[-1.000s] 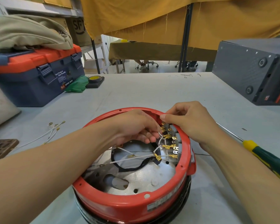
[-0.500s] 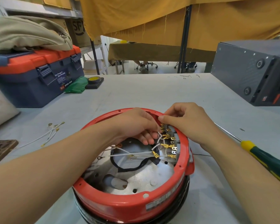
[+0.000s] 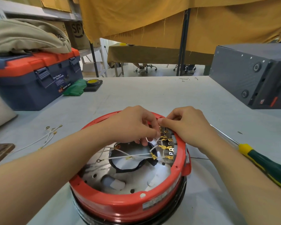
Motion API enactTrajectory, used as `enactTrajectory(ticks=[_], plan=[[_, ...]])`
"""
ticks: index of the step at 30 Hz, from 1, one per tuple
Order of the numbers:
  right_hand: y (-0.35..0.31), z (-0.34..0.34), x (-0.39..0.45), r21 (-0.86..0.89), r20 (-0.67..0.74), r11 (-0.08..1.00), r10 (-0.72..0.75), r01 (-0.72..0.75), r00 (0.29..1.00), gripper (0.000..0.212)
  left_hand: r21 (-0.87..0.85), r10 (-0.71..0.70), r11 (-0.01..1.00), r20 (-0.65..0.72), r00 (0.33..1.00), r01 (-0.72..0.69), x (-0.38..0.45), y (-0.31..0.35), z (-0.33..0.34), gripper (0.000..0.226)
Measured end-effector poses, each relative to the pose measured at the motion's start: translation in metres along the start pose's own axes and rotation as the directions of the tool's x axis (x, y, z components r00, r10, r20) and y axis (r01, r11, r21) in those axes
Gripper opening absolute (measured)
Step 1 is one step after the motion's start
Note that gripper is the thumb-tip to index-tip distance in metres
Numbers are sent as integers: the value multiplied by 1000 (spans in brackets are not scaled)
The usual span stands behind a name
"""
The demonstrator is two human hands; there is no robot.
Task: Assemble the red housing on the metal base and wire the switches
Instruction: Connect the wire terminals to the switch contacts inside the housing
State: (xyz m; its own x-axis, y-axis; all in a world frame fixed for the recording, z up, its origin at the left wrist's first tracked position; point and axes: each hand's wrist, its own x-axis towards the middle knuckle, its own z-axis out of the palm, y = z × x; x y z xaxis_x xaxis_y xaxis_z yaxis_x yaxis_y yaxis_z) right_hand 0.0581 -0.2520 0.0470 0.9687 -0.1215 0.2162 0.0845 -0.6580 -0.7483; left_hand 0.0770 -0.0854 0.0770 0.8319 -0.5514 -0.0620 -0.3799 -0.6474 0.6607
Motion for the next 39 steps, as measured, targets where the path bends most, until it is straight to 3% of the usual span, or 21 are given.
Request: enactTrajectory(ticks=[7, 20, 27, 39], plan=[[1, 3, 1, -7, -55, 1000, -7, 7, 998, 23, 95, 76, 993, -41, 996, -72, 4, 0, 13, 6], [5, 2, 4, -18, -3, 1000, -19, 19, 1000, 26, 30, 127, 992, -79, 989, -125, 1, -8, 13, 7], [7, 3, 5, -14, -8, 999, -33, 33, 999, 24, 132, 194, 975, -117, 974, -178, -2, -5, 16, 9], [7, 2, 5, -18, -2, 999, -47, 47, 999, 25, 168, 198, 970, -112, 974, -177, -4, -3, 16, 15]])
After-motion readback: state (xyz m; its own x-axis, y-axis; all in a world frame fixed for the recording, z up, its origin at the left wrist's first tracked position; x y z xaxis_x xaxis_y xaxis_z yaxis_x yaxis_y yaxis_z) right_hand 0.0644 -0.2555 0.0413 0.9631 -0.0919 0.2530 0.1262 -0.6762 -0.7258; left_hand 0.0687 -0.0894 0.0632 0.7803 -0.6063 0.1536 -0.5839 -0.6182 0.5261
